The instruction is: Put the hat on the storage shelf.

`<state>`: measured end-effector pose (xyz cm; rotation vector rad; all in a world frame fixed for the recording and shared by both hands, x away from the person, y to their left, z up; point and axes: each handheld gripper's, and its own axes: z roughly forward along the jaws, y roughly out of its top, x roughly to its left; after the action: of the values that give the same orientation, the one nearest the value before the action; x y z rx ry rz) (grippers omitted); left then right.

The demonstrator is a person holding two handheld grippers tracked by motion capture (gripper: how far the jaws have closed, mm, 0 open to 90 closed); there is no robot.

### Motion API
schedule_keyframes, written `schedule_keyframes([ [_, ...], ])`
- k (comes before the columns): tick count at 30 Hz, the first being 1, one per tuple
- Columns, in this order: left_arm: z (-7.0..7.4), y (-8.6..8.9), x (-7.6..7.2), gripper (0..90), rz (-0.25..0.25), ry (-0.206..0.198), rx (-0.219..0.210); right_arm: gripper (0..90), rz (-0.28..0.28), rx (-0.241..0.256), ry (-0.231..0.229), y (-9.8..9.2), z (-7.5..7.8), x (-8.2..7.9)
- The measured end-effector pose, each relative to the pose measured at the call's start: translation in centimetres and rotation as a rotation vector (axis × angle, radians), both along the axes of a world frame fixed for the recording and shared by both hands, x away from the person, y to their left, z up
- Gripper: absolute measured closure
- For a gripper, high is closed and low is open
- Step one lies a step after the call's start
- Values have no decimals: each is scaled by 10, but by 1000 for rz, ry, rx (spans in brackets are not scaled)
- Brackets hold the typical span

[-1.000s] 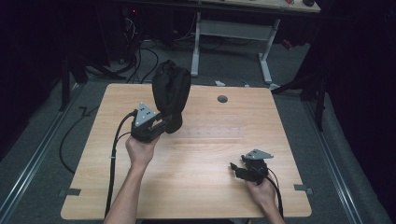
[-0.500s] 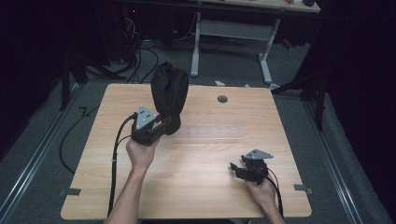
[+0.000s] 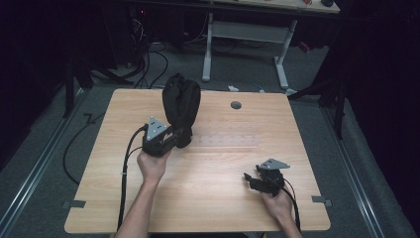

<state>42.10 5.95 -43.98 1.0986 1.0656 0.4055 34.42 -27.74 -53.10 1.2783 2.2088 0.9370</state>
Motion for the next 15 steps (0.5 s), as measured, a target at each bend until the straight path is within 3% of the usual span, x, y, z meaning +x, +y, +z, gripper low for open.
schedule_keyframes([
  [3,-2,3,-1,710,5,5,-5,393,0,0,0,0,0,0],
  [7,-8,14,-3,696,-2,28,-43,392,-1,1,1,0,0,0],
  [15,-7,15,-1,656,-6,64,-51,392,1,0,-1,0,0,0],
])
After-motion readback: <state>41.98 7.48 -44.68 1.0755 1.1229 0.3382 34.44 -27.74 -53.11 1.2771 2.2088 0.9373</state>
